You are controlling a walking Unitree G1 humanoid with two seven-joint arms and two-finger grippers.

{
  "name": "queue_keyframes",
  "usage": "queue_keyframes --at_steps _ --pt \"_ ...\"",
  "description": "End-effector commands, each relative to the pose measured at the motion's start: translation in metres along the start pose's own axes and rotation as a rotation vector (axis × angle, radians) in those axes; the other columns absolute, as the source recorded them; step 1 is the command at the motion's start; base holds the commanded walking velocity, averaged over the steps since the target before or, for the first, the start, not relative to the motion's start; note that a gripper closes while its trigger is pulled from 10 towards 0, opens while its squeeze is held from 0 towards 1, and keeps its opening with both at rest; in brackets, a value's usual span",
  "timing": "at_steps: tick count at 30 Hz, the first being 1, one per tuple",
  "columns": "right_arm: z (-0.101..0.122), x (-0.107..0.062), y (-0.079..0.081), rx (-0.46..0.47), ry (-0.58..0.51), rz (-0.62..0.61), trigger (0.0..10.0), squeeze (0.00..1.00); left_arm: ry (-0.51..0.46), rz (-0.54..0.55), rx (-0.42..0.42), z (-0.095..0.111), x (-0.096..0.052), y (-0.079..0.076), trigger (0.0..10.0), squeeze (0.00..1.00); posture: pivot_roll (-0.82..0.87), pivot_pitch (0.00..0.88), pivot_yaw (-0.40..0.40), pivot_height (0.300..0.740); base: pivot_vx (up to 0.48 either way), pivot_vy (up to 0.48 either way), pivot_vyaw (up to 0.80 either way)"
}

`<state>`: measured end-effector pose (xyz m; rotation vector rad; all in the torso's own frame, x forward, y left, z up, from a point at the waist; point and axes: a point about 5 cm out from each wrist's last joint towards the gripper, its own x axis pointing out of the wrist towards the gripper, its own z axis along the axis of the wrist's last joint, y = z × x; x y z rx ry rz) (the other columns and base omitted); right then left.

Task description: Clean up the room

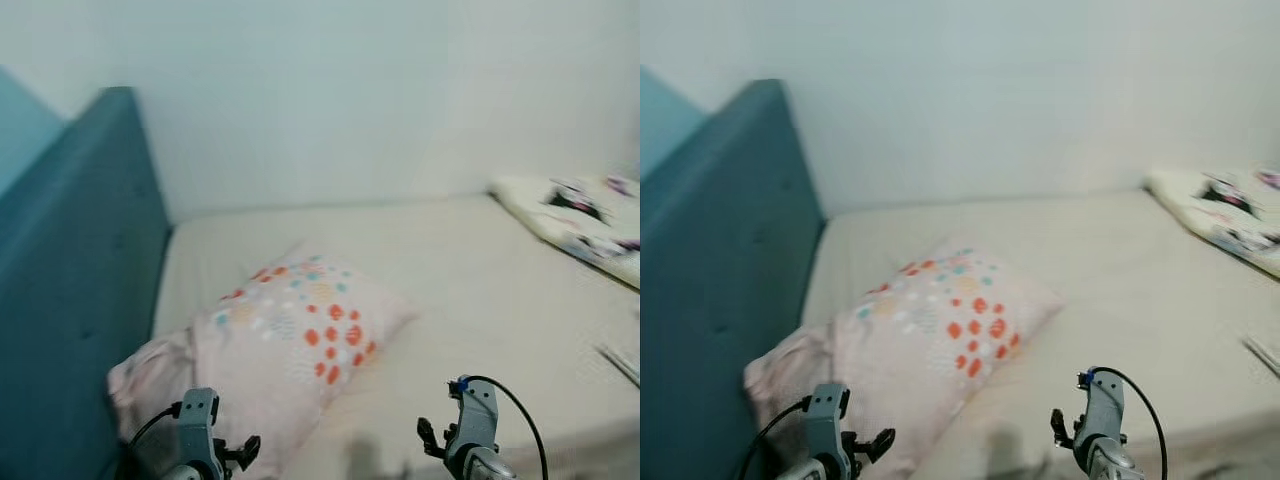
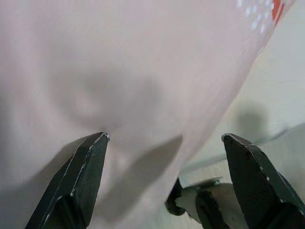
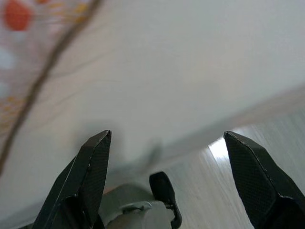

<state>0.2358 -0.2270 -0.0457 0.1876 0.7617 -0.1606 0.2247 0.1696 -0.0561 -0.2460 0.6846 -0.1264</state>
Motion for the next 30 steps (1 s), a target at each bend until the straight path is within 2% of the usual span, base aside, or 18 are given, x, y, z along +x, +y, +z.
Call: queue_keyframes --at_steps 1,4,12,18,19,20,21,22,23,24,25,26,28,29,30 --pt "0.001 0.001 0.003 -0.006 0.006 0.012 10.0 0.0 0.002 0.021 0.003 0.002 0.0 0.004 10.0 0.0 0.04 0.0 -0.033 0.7 0.0 0.0 -0.77" --pt "0.002 0.001 0.004 -0.003 0.003 0.015 10.0 0.0 0.009 0.042 0.01 0.001 -0.001 0.007 10.0 0.0 0.04 0.0 -0.03 0.7 0.0 0.0 -0.75" --pt "0.004 0.002 0.011 -0.015 -0.011 0.045 10.0 0.0 0.041 0.124 0.05 -0.004 -0.005 0.016 10.0 0.0 0.05 0.0 -0.028 0.7 0.0 0.0 0.0" --pt "0.013 0.004 0.018 -0.055 -0.042 0.096 10.0 0.0 0.035 0.248 0.049 0.0 -0.007 0.029 10.0 0.0 0.04 0.0 -0.026 0.7 0.0 0.0 0.0" --pt "0.019 0.004 0.022 -0.08 -0.061 0.127 10.0 0.0 0.019 0.312 -0.006 0.003 -0.009 0.035 10.0 0.0 0.05 0.0 -0.026 0.7 0.0 0.0 0.0" --pt "0.019 0.004 0.022 -0.08 -0.061 0.127 10.0 0.0 0.019 0.312 -0.006 0.003 -0.009 0.035 10.0 0.0 0.05 0.0 -0.026 0.7 0.0 0.0 0.0" --pt "0.023 0.005 0.025 -0.102 -0.079 0.152 10.0 0.0 0.005 0.362 -0.056 0.005 -0.01 0.04 10.0 0.0 0.05 0.0 -0.026 0.7 0.0 0.0 0.0" --pt "0.03 0.005 0.027 -0.124 -0.103 0.175 10.0 0.0 -0.026 0.4 -0.15 0.008 -0.011 0.044 10.0 0.0 0.04 0.0 -0.023 0.7 0.0 0.0 0.0" --pt "0.03 0.005 0.027 -0.124 -0.103 0.175 10.0 0.0 -0.026 0.4 -0.15 0.008 -0.011 0.044 10.0 0.0 0.04 0.0 -0.023 0.7 0.0 0.0 0.0" --pt "0.034 0.005 0.028 -0.136 -0.117 0.188 10.0 0.0 -0.048 0.417 -0.212 0.009 -0.012 0.047 10.0 0.0 0.04 0.0 -0.023 0.7 0.0 0.0 0.0" --pt "0.034 0.005 0.028 -0.136 -0.117 0.188 10.0 0.0 -0.048 0.417 -0.212 0.009 -0.012 0.047 10.0 0.0 0.04 0.0 -0.023 0.7 0.0 0.0 0.0" --pt "0.04 0.005 0.029 -0.141 -0.134 0.199 10.0 0.0 -0.075 0.42 -0.278 0.011 -0.012 0.048 10.0 0.0 0.04 0.0 -0.022 0.7 0.0 0.0 0.0" --pt "0.04 0.005 0.029 -0.141 -0.134 0.199 10.0 0.0 -0.075 0.42 -0.278 0.011 -0.012 0.048 10.0 0.0 0.04 0.0 -0.022 0.7 0.0 0.0 0.0" --pt "0.044 0.005 0.029 -0.146 -0.148 0.203 10.0 0.0 -0.107 0.397 -0.357 0.012 -0.012 0.047 10.0 0.0 0.04 0.0 -0.025 0.7 0.0 0.0 0.0" --pt "0.049 0.005 0.028 -0.146 -0.159 0.204 10.0 0.0 -0.14 0.313 -0.44 0.013 -0.01 0.042 10.0 0.0 0.04 0.0 -0.027 0.7 0.0 0.0 0.0"
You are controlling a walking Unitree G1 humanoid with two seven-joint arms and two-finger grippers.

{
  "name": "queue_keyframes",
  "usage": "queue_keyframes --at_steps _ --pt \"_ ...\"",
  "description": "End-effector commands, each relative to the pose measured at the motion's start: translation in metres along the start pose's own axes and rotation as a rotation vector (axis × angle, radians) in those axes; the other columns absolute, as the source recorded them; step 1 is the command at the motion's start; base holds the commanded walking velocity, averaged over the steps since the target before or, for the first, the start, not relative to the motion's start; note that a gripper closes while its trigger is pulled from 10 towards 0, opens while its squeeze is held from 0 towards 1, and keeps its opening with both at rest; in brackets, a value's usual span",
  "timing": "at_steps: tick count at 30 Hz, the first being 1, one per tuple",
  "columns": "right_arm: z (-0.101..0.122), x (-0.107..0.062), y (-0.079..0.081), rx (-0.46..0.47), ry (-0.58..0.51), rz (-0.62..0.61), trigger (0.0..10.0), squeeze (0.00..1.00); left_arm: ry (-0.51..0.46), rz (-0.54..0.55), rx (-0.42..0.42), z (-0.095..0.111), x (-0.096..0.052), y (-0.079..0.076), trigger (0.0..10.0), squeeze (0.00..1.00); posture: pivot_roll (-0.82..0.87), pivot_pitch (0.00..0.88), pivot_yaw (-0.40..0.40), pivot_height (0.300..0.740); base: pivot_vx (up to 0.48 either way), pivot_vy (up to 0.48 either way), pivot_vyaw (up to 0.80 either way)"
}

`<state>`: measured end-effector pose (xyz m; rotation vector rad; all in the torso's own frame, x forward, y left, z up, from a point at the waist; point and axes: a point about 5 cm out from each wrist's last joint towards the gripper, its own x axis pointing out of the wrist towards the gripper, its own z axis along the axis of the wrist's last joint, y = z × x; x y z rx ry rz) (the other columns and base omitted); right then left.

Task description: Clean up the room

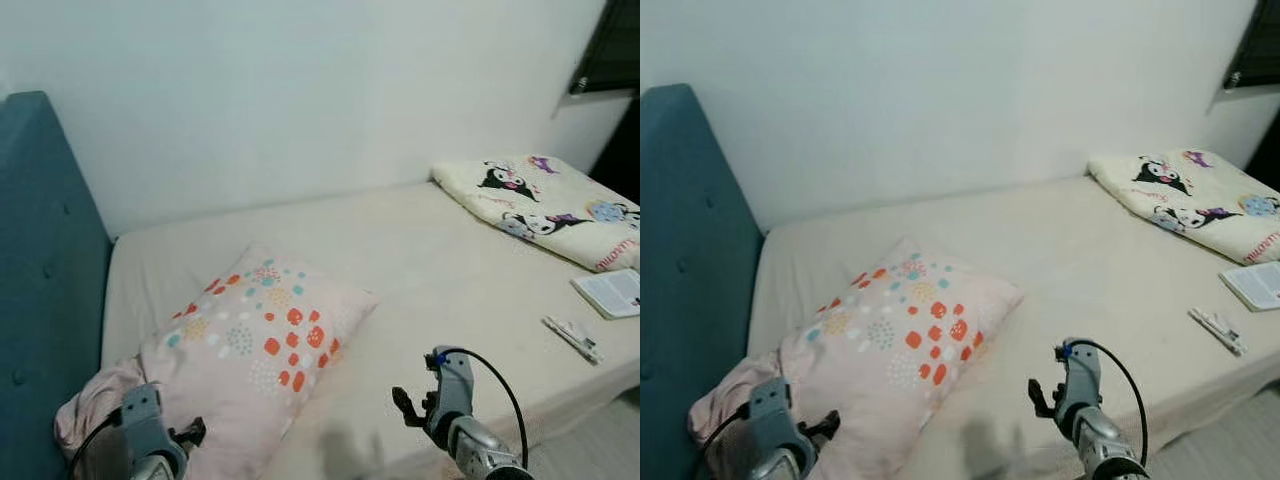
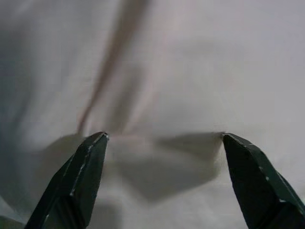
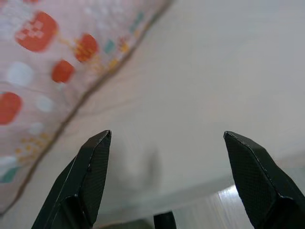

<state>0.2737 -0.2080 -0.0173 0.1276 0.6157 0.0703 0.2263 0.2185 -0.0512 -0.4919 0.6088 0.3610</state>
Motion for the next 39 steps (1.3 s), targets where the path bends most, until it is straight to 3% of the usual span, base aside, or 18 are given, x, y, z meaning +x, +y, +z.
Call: queue_keyframes --at_steps 1,2,4,7,9,13,17,19,20,21,24,26,39 --pt "0.01 0.0 -0.004 -0.017 -0.033 -0.002 10.0 0.0 0.01 -0.126 -0.128 -0.006 -0.001 -0.009 10.0 0.0 0.05 0.0 -0.03 0.7 0.0 0.0 0.0" --pt "0.011 0.0 -0.005 -0.018 -0.036 -0.003 10.0 0.0 0.013 -0.195 -0.164 -0.009 -0.003 -0.012 10.0 0.0 0.05 0.0 -0.031 0.7 0.0 0.0 0.0" --pt "0.012 0.0 -0.006 -0.02 -0.036 -0.005 10.0 0.0 0.011 -0.22 -0.164 -0.01 -0.004 -0.012 10.0 0.0 0.05 0.0 -0.031 0.7 0.0 0.0 0.0" --pt "0.013 0.0 -0.007 -0.01 -0.04 -0.01 10.0 0.0 -0.022 -0.114 -0.12 -0.008 -0.008 0.01 10.0 0.0 0.05 0.0 -0.031 0.7 0.0 0.0 0.0" --pt "0.013 0.0 -0.007 -0.01 -0.04 -0.01 10.0 0.0 -0.022 -0.114 -0.12 -0.008 -0.008 0.01 10.0 0.0 0.05 0.0 -0.031 0.7 0.0 0.0 0.0" --pt "0.017 0.001 -0.007 0.027 -0.049 -0.003 10.0 0.0 -0.078 0.016 -0.135 0.001 -0.011 0.033 10.0 0.0 0.06 0.0 -0.031 0.7 0.0 0.0 0.0" --pt "0.019 0.002 -0.006 0.039 -0.054 0.004 10.0 0.0 -0.113 0.02 -0.144 0.007 -0.011 0.035 10.0 0.0 0.06 0.0 -0.035 0.696 0.0 0.0 0.0" --pt "0.021 0.002 -0.006 0.048 -0.061 0.014 10.0 0.0 -0.155 -0.03 -0.157 0.014 -0.009 0.03 10.0 0.0 0.06 0.0 -0.036 0.691 0.0 0.0 0.0" --pt "0.023 0.002 -0.005 0.053 -0.068 0.023 10.0 0.0 -0.196 -0.122 -0.164 0.021 -0.008 0.019 10.0 0.0 0.07 0.0 -0.04 0.686 0.0 0.0 0.0" --pt "0.023 0.002 -0.005 0.053 -0.068 0.023 10.0 0.0 -0.196 -0.122 -0.164 0.021 -0.008 0.019 10.0 0.0 0.07 0.0 -0.04 0.686 0.0 0.0 0.0" --pt "0.028 0.003 -0.004 0.065 -0.084 0.038 10.0 0.0 -0.286 -0.455 -0.173 0.038 -0.008 -0.02 10.0 0.0 0.07 0.0 -0.043 0.671 0.0 0.0 0.0" --pt "0.029 0.003 -0.004 0.074 -0.089 0.039 10.0 0.0 -0.296 -0.515 -0.176 0.04 -0.01 -0.027 10.0 0.0 0.07 0.0 -0.043 0.666 0.0 0.0 0.0" --pt "0.033 0.004 -0.002 0.122 -0.112 0.045 10.0 0.0 -0.297 -0.532 -0.136 0.043 -0.008 -0.035 10.0 0.0 0.06 0.0 -0.032 0.641 0.0 0.0 0.0"
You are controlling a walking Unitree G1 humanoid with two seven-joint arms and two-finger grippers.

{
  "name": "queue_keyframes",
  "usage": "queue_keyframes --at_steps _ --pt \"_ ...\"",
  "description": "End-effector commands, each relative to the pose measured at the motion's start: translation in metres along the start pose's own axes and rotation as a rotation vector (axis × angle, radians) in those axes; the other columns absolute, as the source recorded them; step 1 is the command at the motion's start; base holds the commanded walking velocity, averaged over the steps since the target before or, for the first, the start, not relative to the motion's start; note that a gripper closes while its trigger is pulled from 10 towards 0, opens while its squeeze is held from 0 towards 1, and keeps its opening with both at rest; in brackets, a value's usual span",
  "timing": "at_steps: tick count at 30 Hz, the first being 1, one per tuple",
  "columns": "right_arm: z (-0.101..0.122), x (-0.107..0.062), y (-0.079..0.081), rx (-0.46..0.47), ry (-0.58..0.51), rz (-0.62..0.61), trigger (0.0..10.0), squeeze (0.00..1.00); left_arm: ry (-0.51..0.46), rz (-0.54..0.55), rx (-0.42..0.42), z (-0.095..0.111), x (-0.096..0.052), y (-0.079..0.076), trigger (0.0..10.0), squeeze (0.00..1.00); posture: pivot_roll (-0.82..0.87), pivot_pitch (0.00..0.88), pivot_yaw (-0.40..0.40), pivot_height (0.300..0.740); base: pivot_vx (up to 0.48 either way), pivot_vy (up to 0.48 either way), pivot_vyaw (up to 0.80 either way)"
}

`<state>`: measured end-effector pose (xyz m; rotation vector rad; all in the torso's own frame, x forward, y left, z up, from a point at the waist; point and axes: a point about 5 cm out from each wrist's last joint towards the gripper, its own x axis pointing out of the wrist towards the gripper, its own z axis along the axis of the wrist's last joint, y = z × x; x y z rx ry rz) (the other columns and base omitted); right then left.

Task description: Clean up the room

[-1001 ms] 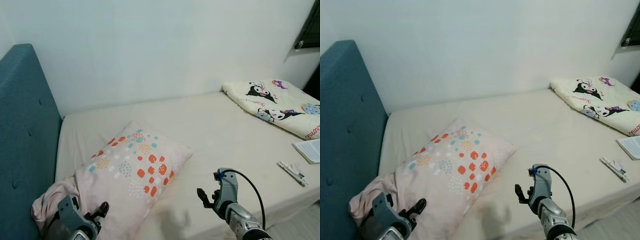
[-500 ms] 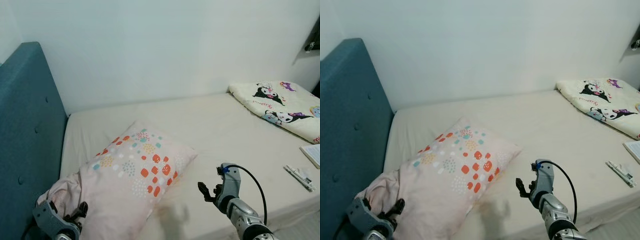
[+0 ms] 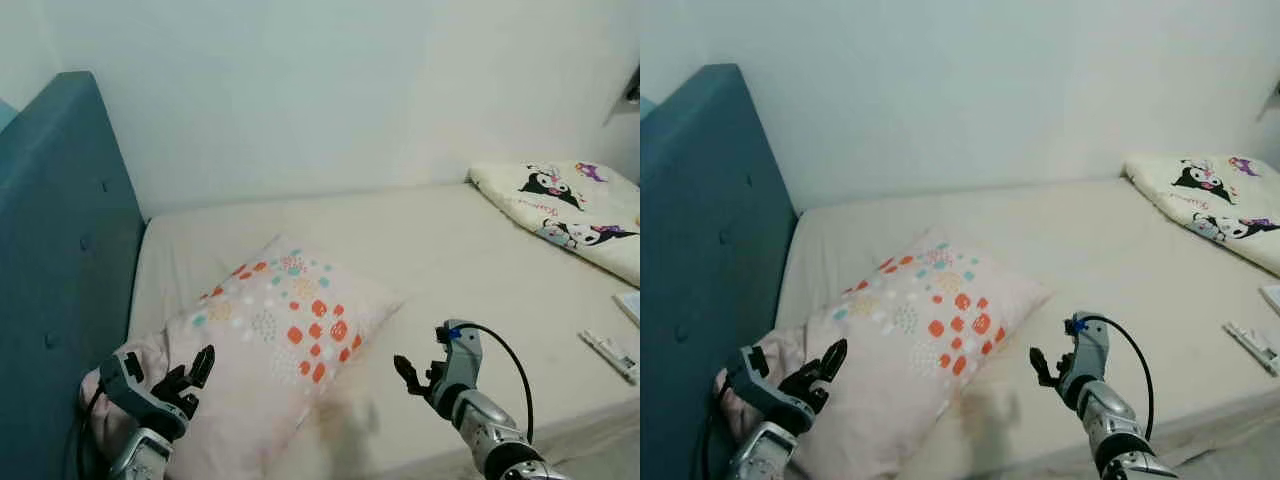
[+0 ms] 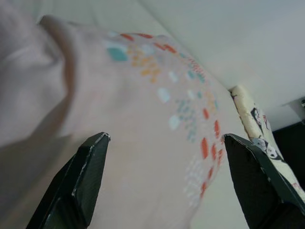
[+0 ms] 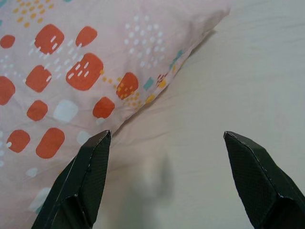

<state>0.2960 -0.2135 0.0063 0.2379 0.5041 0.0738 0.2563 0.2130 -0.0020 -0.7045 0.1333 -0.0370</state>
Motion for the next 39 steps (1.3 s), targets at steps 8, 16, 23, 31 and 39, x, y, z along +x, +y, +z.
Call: queue_keyframes --at_steps 8,16,23,31,39 --pt "0.005 0.002 0.004 0.184 -0.054 0.042 10.0 0.0 0.016 0.078 0.061 0.0 -0.004 0.008 10.0 0.0 0.07 0.0 -0.025 0.611 0.0 0.0 0.0" --pt "0.006 0.004 0.02 0.271 -0.079 0.188 10.0 0.0 0.014 0.111 0.078 0.002 -0.01 0.014 10.0 0.0 0.07 0.0 -0.022 0.586 0.0 0.0 0.0" --pt "0.013 0.005 0.033 0.329 -0.118 0.335 10.0 0.0 0.01 0.124 0.085 0.001 -0.01 0.015 10.0 0.0 0.07 0.0 -0.021 0.566 0.0 0.0 0.0" --pt "0.015 0.005 0.04 0.336 -0.128 0.414 10.0 0.0 0.029 0.105 0.06 -0.003 -0.009 0.012 10.0 0.0 0.07 0.0 -0.021 0.541 0.0 0.0 0.0" --pt "0.02 0.006 0.044 0.331 -0.146 0.453 10.0 0.0 0.02 0.043 -0.005 -0.004 -0.003 0.003 10.0 0.0 0.07 0.0 -0.02 0.511 0.0 0.0 0.0"
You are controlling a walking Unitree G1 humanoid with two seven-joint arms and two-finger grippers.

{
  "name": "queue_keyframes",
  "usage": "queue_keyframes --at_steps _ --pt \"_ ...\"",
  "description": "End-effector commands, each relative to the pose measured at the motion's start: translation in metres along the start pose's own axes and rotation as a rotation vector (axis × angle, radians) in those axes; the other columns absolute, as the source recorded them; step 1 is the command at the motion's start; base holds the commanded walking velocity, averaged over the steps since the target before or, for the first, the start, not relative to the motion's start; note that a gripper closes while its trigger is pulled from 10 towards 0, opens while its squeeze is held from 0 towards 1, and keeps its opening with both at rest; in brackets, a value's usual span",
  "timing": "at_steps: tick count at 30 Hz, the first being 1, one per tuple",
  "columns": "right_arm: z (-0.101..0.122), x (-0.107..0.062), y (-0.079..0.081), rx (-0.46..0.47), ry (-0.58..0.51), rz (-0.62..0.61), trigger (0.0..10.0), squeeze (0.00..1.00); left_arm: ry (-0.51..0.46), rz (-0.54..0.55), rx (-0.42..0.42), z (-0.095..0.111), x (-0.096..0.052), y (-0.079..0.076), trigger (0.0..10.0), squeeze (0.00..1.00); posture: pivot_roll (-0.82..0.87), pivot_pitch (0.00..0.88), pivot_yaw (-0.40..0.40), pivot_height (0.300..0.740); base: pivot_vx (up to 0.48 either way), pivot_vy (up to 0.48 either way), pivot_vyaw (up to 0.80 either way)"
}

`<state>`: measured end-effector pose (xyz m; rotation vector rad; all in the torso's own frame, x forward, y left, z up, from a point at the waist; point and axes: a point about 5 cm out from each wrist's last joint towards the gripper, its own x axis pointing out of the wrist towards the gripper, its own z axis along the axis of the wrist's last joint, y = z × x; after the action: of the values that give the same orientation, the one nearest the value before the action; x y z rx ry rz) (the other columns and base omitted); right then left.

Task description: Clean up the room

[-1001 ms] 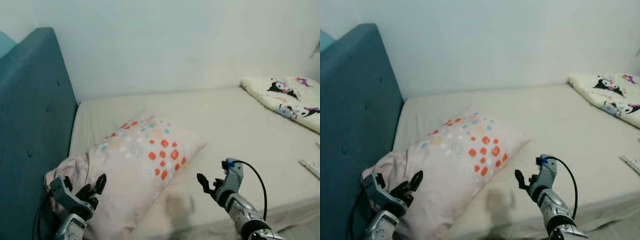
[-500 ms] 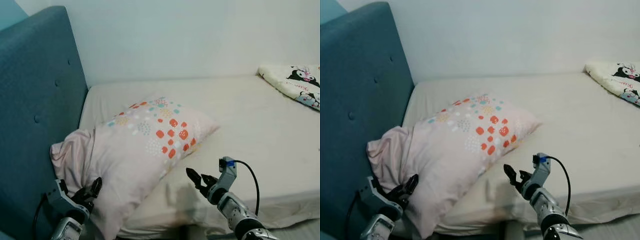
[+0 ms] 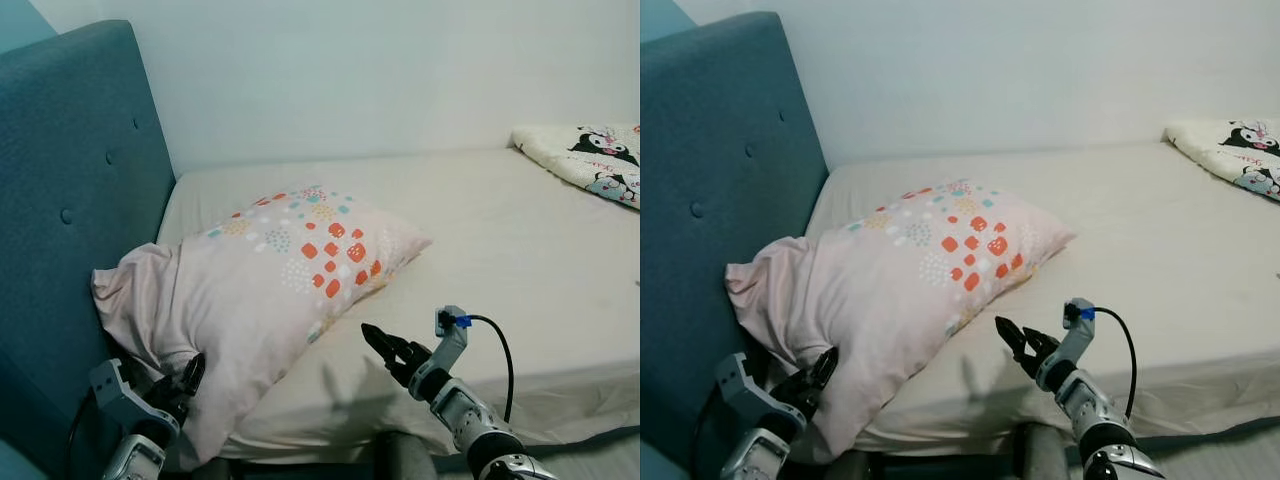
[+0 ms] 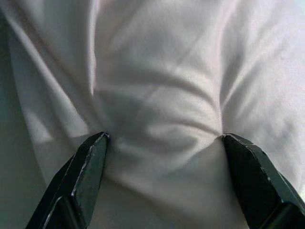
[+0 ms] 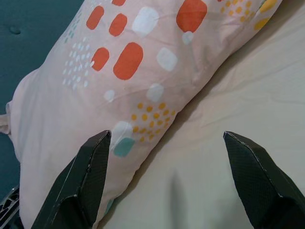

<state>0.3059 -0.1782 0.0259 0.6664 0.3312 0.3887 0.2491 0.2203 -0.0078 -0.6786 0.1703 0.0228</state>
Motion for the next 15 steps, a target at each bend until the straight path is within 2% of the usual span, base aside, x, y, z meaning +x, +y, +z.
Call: queue_keyframes --at_steps 1,3,5,9,11,15 --pt "0.004 0.005 0.007 0.01 -0.027 0.041 10.0 0.0 0.002 -0.047 -0.056 -0.003 0.007 -0.012 10.0 0.0 0.07 0.0 -0.021 0.501 0.0 0.0 0.0" --pt "0.003 0.005 0.008 0.013 -0.032 0.044 10.0 0.0 0.001 -0.054 -0.063 -0.003 0.008 -0.013 10.0 0.0 0.07 0.0 -0.021 0.497 0.0 0.0 0.0" --pt "0.002 0.006 0.009 0.001 -0.03 0.051 10.0 0.0 -0.006 -0.076 -0.105 -0.002 0.014 -0.019 10.0 0.0 0.07 0.0 -0.02 0.497 0.0 0.0 0.0" --pt "0.002 0.007 0.011 -0.005 -0.027 0.061 10.0 0.0 -0.012 -0.11 -0.108 0.0 0.019 -0.027 10.0 0.0 0.06 0.0 -0.021 0.497 0.0 0.0 0.0" --pt "0.003 0.006 0.012 -0.011 -0.035 0.079 10.0 0.0 -0.027 -0.152 -0.123 0.003 0.03 -0.042 10.0 0.0 0.05 0.0 -0.021 0.497 0.0 0.0 0.0" --pt "0.003 0.006 0.013 -0.021 -0.032 0.087 10.0 0.0 -0.037 -0.163 -0.114 0.006 0.037 -0.052 10.0 0.0 0.05 0.0 -0.021 0.497 0.0 0.0 0.0"
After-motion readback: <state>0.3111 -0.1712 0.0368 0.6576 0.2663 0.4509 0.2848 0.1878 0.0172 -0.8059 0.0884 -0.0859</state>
